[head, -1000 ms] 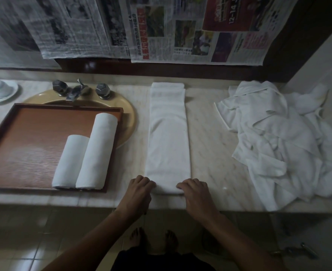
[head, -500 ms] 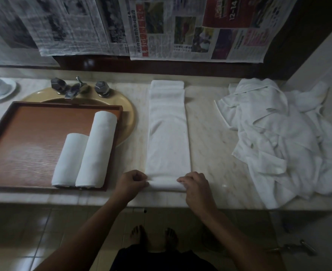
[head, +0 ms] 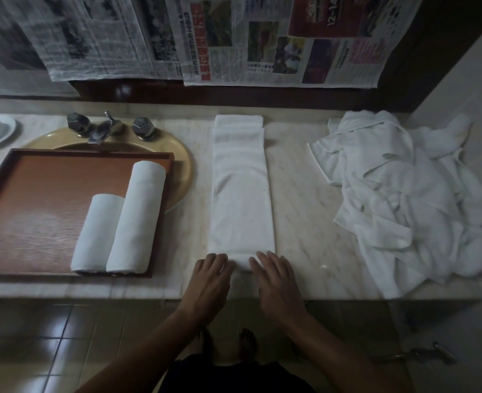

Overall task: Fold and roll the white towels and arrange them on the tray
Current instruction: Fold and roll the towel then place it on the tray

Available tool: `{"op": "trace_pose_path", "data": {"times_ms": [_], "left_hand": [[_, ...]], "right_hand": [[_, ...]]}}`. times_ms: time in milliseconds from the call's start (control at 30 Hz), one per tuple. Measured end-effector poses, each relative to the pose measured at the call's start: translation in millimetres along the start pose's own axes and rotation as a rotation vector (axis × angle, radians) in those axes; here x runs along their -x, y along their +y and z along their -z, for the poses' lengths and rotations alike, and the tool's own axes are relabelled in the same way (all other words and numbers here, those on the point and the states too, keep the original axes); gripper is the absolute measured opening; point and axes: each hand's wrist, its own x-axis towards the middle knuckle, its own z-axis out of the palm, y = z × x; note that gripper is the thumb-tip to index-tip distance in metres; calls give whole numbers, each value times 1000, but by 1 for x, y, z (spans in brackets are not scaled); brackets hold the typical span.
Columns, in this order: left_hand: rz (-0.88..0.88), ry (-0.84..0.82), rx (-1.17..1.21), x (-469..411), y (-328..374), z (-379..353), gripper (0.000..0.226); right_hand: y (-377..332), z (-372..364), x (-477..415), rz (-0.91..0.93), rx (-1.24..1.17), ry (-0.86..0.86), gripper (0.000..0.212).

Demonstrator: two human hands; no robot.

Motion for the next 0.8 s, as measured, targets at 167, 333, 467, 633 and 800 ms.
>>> {"op": "trace_pose_path", "data": {"times_ms": [167, 333, 467, 633, 800], "left_hand": [[10, -58, -39, -16, -16, -1, 49], [-17, -92, -36, -21, -22, 6, 46], [-12, -132, 1, -15, -22, 11, 44], [122, -172, 209, -12, -25, 24, 35], [216, -248, 268, -28, -24, 38, 29]], "right_hand": [[5, 7, -15, 21, 33, 4, 45], [9, 18, -24, 41, -1, -21, 49], [15, 29, -22, -33, -112, -122, 55], [16, 36, -18, -66, -157, -192, 45], [2, 38, -19, -24, -144, -56, 42]]}}
